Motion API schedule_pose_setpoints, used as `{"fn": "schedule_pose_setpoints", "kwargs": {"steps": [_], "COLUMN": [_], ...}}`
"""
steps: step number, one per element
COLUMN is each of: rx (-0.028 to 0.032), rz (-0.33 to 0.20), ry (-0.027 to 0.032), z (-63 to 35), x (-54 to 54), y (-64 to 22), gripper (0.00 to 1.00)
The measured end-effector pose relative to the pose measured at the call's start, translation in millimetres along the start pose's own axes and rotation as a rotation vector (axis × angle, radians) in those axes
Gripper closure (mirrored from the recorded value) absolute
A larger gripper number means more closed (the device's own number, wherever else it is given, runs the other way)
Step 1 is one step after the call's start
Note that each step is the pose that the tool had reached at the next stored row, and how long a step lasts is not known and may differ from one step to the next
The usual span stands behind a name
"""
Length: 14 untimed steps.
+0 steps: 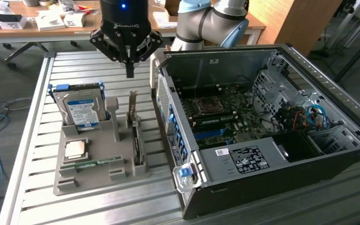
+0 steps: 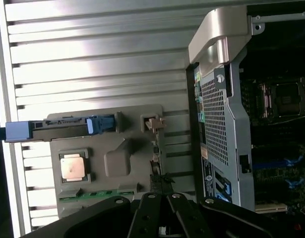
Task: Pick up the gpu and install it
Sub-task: 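Reach for the gpu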
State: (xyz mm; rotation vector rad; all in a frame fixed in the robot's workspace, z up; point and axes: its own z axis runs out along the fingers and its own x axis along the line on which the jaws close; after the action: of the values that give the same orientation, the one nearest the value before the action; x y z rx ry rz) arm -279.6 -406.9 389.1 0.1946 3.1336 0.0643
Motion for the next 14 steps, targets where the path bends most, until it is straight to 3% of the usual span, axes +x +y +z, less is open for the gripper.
{"fn": "schedule_pose_setpoints", "kwargs": {"steps": [8,14], "rx": [-0.0059,-0.0156], "rz": [0.000,0.000], "ry": [0.0008,0.0020], "z": [-0.7,-1.2], "x": [-2.0,-3.5], "y": [-16.2,-29.4], "gripper": [0.89,0.89]}}
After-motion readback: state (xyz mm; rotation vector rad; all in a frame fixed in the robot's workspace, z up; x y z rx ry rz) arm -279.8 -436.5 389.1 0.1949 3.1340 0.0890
